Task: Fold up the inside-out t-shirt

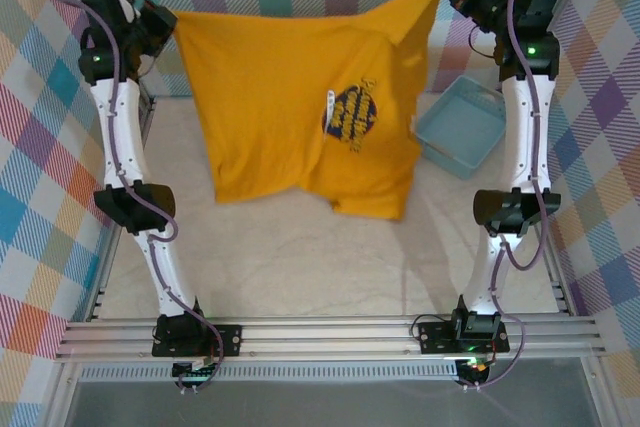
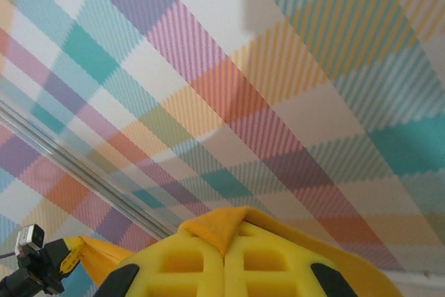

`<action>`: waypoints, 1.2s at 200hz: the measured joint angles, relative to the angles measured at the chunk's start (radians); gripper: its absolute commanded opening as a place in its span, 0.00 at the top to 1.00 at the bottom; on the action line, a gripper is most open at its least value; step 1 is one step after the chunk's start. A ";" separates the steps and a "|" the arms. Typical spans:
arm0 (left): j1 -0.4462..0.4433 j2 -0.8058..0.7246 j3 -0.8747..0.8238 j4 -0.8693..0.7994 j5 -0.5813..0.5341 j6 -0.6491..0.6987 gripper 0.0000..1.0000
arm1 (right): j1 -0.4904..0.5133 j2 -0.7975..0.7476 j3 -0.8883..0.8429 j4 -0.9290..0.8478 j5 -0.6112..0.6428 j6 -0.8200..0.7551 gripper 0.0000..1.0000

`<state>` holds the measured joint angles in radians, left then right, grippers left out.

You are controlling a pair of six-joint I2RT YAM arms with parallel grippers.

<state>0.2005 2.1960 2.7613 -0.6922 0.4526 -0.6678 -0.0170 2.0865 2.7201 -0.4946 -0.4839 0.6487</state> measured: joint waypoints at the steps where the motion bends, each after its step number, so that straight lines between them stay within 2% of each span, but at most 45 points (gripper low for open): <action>1: 0.002 -0.001 0.002 0.012 0.002 -0.002 1.00 | 0.000 0.000 0.000 0.007 -0.001 0.002 1.00; 38: 0.023 -0.084 0.011 0.169 0.026 -0.004 1.00 | -0.003 -0.012 0.018 0.171 -0.006 0.021 1.00; 68: 0.031 -0.179 0.019 0.179 0.048 0.051 1.00 | -0.011 -0.059 0.011 0.203 -0.014 0.009 1.00; 84: 0.037 -0.230 0.001 0.169 0.074 0.095 1.00 | -0.013 -0.121 -0.058 0.201 -0.047 -0.012 1.00; 98: 0.038 -0.297 -0.086 0.168 0.098 0.138 1.00 | -0.005 -0.202 -0.176 0.179 -0.069 -0.043 1.00; 116: 0.030 -0.426 -0.320 0.167 0.116 0.203 1.00 | 0.012 -0.330 -0.395 0.148 -0.083 -0.090 1.00; 147: -0.009 -0.706 -0.937 0.218 0.093 0.301 1.00 | 0.048 -0.564 -0.899 0.139 -0.098 -0.143 1.00; 174: -0.067 -0.921 -1.432 0.260 0.052 0.309 1.00 | 0.055 -0.709 -1.269 0.080 -0.082 -0.157 1.00; 210: -0.202 -1.199 -1.910 0.275 -0.061 0.188 1.00 | 0.040 -0.901 -1.604 -0.108 0.026 -0.150 1.00; 240: -0.251 -1.444 -2.163 0.179 -0.137 0.080 1.00 | -0.008 -1.122 -1.816 -0.246 0.094 -0.096 1.00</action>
<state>-0.0505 0.7525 0.5980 -0.5133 0.3161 -0.5877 -0.0246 0.9649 0.9039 -0.7406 -0.3901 0.5529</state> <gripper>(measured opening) 0.048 0.067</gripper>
